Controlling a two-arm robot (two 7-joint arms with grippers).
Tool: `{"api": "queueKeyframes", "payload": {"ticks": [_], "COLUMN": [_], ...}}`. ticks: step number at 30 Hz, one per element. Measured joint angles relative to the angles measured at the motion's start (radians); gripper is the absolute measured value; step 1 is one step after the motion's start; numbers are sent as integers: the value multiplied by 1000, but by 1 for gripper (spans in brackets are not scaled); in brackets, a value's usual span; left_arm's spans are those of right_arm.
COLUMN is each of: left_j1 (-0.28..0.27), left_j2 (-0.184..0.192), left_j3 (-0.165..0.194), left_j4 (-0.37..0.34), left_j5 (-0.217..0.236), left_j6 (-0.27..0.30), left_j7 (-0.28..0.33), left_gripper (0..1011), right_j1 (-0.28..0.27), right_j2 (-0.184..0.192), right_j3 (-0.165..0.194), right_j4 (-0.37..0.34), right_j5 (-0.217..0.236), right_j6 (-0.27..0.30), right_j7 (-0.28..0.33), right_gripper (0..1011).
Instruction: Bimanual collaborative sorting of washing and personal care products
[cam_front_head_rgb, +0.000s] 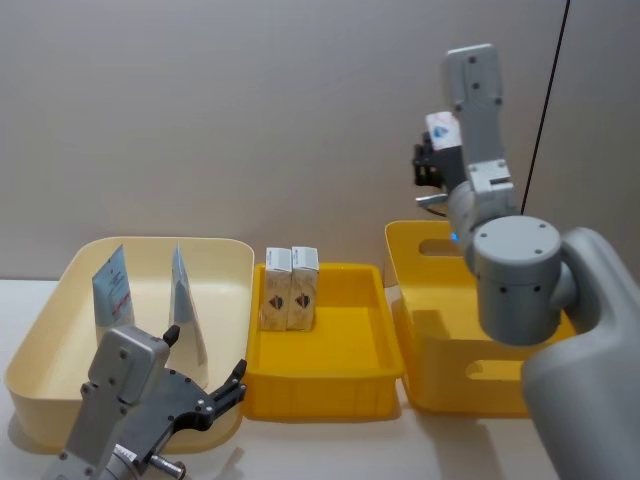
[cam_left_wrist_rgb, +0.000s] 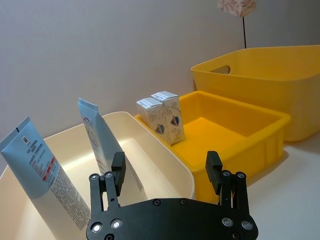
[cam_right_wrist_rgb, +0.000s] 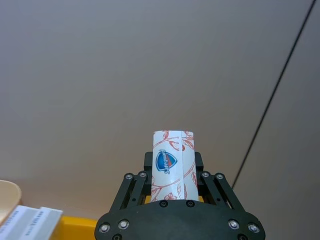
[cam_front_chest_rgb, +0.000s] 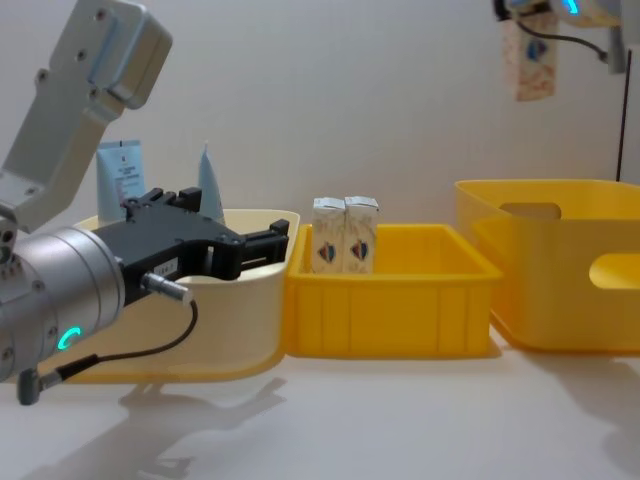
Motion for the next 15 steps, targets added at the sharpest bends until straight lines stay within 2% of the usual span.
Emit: {"api": "queueKeyframes", "payload": {"ticks": [8,15], "left_j1": [0,0], "left_j2": [0,0], "left_j3": [0,0], "left_j4": [0,0], "left_j5": [0,0], "left_j6": [0,0], "left_j7": [0,0], "left_gripper": [1000,1000], "right_j1": [-1,-3], "right_j2": [16,19], "right_j3": [28,40], "right_j4": [4,19], "right_j5": [-14,-13], "right_j6": [62,114], "right_j7": [-20,-4], "right_gripper": [410,410]}}
